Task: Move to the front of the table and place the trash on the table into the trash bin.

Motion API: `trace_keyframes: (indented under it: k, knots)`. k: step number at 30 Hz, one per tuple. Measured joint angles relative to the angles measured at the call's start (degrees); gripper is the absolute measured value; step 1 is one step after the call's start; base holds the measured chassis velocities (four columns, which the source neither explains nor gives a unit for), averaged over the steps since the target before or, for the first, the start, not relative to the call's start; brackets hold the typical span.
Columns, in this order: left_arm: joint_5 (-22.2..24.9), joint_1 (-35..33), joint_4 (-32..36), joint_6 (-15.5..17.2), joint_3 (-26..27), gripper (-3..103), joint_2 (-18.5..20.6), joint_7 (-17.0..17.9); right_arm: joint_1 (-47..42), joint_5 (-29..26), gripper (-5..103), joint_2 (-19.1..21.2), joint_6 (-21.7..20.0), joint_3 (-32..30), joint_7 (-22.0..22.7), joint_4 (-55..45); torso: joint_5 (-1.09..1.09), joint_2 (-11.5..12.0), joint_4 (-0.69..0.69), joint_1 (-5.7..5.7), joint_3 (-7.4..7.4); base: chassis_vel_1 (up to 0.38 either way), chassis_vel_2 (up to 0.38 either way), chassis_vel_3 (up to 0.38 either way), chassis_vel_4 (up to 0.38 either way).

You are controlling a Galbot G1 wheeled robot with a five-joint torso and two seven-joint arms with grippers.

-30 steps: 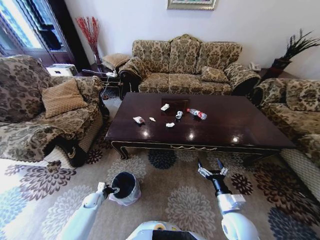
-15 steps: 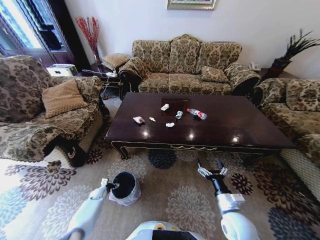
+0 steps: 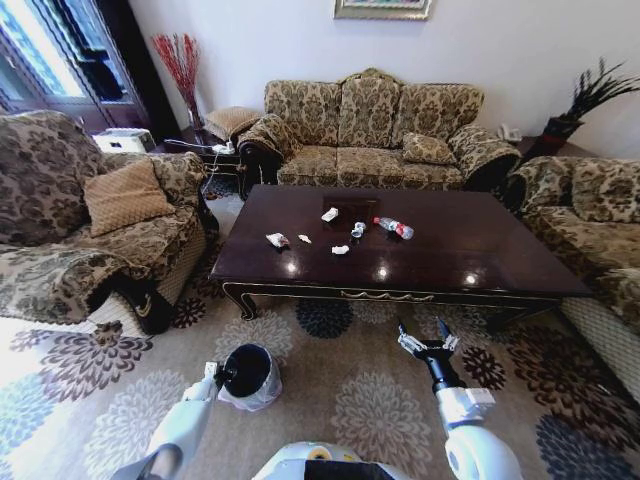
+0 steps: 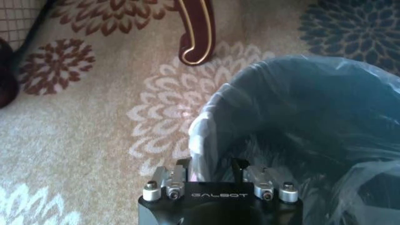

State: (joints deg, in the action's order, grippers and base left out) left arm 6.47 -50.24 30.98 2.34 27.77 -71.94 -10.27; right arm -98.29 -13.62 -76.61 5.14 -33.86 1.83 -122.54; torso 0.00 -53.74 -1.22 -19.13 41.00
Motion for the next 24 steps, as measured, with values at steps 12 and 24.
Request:
trace_keyframes:
  k: [12,24]
  knots:
    - [1.6,-3.3,6.3,3.1,-0.2,10,0.7,-0.2,0.2,0.5,100,-1.6,0.1,0.6,0.3,0.4,0.00,0.0,-0.01,0.00,0.00,0.000,0.000,0.000,0.000]
    - [7.3,-8.1,13.3,4.1,1.0,0,1.5,0.4,0.3,1.0,100,-1.8,0.3,0.7,5.1,-0.1,-0.04,0.0,0.00,0.00,0.01,0.000,0.000,0.000,0.000]
